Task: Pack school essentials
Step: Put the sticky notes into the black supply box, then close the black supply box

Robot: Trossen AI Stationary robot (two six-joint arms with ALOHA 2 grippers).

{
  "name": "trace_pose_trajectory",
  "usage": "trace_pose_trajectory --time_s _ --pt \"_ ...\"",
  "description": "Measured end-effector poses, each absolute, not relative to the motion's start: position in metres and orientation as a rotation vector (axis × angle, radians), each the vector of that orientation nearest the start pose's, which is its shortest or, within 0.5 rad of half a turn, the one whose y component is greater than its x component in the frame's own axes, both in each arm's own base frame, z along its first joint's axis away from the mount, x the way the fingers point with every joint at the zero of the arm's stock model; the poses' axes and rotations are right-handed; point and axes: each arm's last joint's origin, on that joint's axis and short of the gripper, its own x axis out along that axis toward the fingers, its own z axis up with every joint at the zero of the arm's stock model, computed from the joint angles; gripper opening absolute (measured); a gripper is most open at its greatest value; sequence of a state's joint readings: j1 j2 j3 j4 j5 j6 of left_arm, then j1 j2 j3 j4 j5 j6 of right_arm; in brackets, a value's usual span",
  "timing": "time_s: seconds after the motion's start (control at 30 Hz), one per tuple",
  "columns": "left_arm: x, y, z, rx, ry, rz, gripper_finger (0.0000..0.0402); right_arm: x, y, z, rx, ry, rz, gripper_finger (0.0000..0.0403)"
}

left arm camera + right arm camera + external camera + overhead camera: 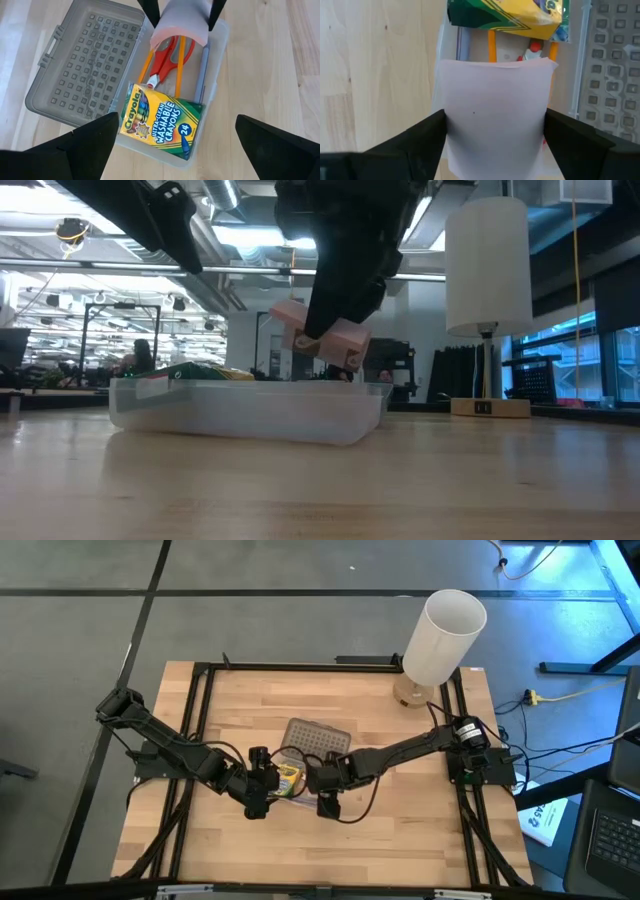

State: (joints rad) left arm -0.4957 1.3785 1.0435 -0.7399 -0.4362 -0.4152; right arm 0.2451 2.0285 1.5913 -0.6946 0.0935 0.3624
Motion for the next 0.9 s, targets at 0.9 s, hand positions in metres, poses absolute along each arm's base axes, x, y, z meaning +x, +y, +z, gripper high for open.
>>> trace_pose_trajectory --time_s 0.9 --pt "0.2392 -0.1155 0.2561 0.100 0.941 0.144 0.0394 0.4114 0.0967 0.2072 0.153 1.119 -0.108 0.0398"
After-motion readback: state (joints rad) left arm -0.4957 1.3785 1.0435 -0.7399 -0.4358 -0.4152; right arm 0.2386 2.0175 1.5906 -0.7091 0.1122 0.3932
